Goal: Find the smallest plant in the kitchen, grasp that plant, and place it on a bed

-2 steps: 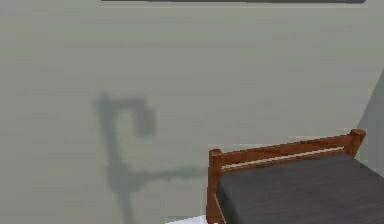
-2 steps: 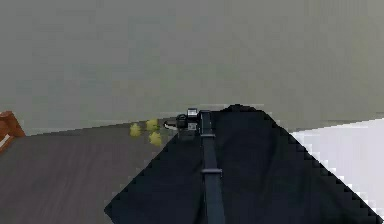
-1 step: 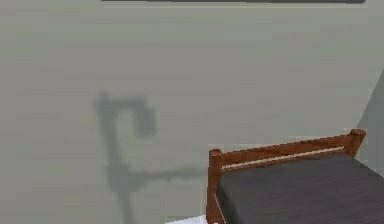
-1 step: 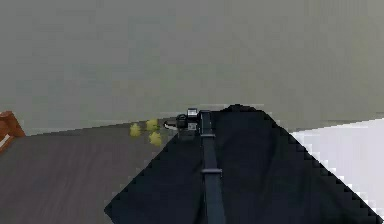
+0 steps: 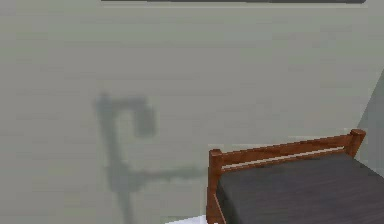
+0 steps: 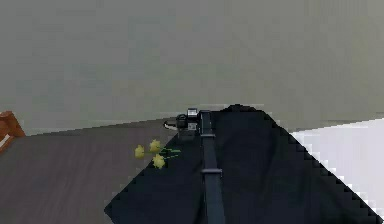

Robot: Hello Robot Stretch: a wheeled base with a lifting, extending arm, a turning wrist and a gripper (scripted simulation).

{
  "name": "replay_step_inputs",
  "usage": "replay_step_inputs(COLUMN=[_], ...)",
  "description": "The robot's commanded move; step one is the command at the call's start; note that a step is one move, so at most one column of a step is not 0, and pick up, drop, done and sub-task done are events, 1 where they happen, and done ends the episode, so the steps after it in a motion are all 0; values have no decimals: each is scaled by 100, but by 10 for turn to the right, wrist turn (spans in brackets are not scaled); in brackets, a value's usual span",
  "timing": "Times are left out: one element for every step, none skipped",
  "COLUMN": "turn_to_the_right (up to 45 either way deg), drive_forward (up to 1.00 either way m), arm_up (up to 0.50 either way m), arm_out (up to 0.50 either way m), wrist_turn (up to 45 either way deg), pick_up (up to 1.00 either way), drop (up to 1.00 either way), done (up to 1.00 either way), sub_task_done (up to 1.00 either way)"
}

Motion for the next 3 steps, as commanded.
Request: replay_step_inputs(turn_to_the_right=[0,0,0], drive_forward=[0,0,0], arm_up=[10,0,0], arm_out=[0,-8,0], wrist_turn=[0,0,0], pick_up=[0,0,0], drop=[0,0,0], done=[0,0,100], sub_task_done=[0,0,0])
